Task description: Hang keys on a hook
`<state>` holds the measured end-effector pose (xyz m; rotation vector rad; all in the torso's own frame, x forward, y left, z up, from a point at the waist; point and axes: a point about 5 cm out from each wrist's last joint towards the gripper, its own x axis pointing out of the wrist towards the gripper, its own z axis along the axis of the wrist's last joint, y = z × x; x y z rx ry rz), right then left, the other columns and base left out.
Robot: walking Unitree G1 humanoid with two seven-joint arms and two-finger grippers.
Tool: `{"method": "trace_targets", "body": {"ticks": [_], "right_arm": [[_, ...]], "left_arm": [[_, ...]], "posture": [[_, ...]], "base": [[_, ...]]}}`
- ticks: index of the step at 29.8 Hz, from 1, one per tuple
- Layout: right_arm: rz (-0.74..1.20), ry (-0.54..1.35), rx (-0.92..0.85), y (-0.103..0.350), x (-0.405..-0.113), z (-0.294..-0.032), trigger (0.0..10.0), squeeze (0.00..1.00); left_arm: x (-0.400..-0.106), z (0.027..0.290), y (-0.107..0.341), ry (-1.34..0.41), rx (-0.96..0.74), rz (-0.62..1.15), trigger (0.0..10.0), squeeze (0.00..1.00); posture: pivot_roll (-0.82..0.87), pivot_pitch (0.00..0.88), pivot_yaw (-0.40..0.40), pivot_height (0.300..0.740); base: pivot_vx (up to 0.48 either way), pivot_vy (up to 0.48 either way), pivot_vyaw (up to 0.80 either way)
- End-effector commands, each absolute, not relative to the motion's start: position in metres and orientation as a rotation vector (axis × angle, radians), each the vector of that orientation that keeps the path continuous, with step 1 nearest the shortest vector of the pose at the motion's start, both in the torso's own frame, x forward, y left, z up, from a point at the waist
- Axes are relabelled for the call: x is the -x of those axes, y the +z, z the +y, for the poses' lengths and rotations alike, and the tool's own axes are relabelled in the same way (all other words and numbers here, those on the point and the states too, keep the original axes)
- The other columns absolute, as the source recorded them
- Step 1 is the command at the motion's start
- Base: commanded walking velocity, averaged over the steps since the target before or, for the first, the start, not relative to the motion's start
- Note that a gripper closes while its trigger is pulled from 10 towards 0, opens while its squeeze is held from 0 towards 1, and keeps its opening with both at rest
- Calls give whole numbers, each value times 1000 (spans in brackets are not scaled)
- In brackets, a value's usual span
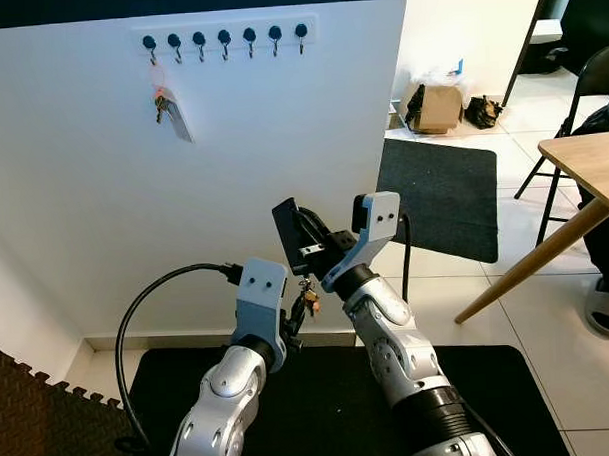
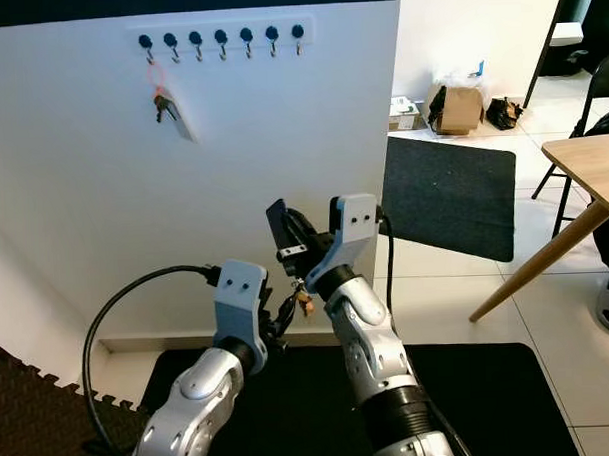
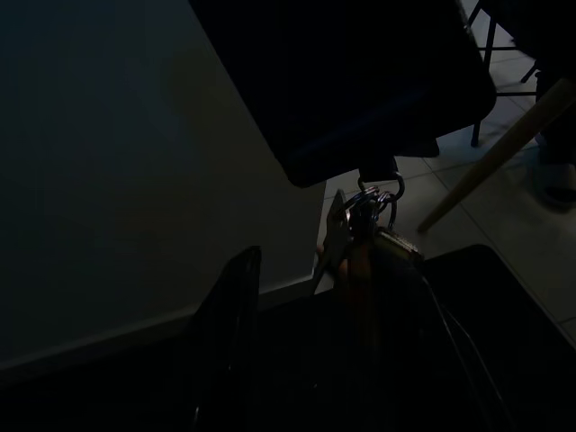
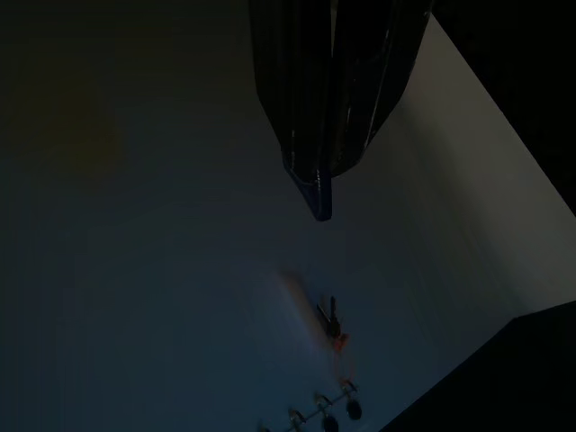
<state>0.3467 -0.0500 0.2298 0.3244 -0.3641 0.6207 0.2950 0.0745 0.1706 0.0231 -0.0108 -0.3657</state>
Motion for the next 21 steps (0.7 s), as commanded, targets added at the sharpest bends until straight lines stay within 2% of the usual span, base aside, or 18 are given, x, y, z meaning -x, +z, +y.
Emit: {"method": "trace_targets", "body": {"ticks": [1, 2, 3, 4, 6, 7, 9, 11, 12, 15, 18, 21], "right_arm": [[-367, 635, -335, 230, -345, -45, 10000, 0], [-366, 637, -335, 230, -345, -44, 10000, 0], [-365, 638, -336, 230, -344, -43, 10000, 0], [-364, 639, -336, 229, -344, -42, 10000, 0], [-363, 639, -337, 229, -344, -42, 10000, 0], [-361, 642, -339, 229, -344, -40, 10000, 0], [-361, 645, -341, 229, -343, -39, 10000, 0], [-363, 649, -342, 230, -343, -38, 10000, 0], [-363, 650, -343, 230, -343, -37, 10000, 0], [-363, 652, -343, 230, -343, -37, 10000, 0], [-364, 655, -344, 231, -344, -36, 10000, 0], [-364, 656, -343, 231, -343, -36, 10000, 0]], "left_arm": [[-294, 80, 166, -347, -52, 9, 10000, 0], [-294, 79, 167, -351, -49, 8, 10000, 0], [-293, 78, 167, -354, -47, 7, 9373, 0], [-293, 76, 167, -360, -43, 6, 9216, 0], [-293, 75, 167, -364, -40, 6, 9216, 0], [-292, 71, 168, -380, -36, 3, 7686, 0], [-291, 68, 168, -389, -33, 2, 6588, 0], [-291, 64, 169, -401, -28, 2, 6902, 0], [-291, 62, 170, -408, -25, 0, 7451, 0], [-291, 58, 171, -422, -21, -2, 7843, 0], [-291, 54, 172, -430, -18, -6, 7804, 0], [-292, 53, 174, -429, -15, -12, 6941, 0]], "posture": [[104, 215, 56, 740], [104, 215, 56, 740], [104, 215, 56, 740], [104, 216, 56, 740], [104, 216, 56, 740], [104, 216, 55, 740], [104, 216, 55, 740], [104, 216, 55, 740], [103, 216, 56, 740], [102, 215, 55, 740], [102, 215, 55, 740], [102, 215, 55, 740]], "base": [[0, 0, 0], [0, 0, 0], [0, 0, 0], [0, 0, 0], [0, 0, 0], [0, 0, 0], [0, 0, 0], [0, 0, 0], [0, 0, 0], [0, 0, 0], [0, 0, 0], [0, 0, 0]]}}
